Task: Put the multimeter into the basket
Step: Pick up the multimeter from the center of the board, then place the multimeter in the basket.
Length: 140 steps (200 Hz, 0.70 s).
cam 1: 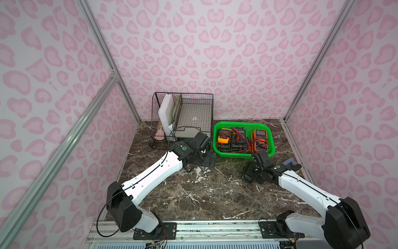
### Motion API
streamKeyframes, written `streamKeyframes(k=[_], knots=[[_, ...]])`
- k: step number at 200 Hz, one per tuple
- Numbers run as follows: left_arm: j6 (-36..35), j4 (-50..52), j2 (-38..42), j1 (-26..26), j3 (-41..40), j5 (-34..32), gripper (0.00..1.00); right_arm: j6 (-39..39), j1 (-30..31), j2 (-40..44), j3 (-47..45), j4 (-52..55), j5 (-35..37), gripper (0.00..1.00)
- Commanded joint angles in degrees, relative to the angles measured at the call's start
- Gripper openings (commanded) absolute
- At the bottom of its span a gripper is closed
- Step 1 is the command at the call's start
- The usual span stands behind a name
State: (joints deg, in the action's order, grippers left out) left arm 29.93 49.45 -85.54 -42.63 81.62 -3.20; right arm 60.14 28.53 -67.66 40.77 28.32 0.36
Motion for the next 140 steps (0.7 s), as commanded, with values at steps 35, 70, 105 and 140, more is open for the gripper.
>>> streamKeyframes(k=[35,70,105,140], knots=[[2.0,-0.1,-2.6,0.3,5.2,-0.6,0.98,-5.6,-0.7,6.3,2.3,5.5,-1.0,0.50],[2.5,-1.6,-4.1,0.4,6.7,-1.3,0.98,-12.2,-3.2,7.5,6.7,5.8,-0.8,0.50],[4.0,-4.3,-5.1,0.5,7.1,-0.7,0.98,-19.6,-7.9,6.1,10.9,5.9,-2.4,0.50],[3.7,-6.9,-5.1,0.5,7.1,-1.6,0.98,-23.5,-12.9,2.7,16.4,4.9,-4.4,0.50]])
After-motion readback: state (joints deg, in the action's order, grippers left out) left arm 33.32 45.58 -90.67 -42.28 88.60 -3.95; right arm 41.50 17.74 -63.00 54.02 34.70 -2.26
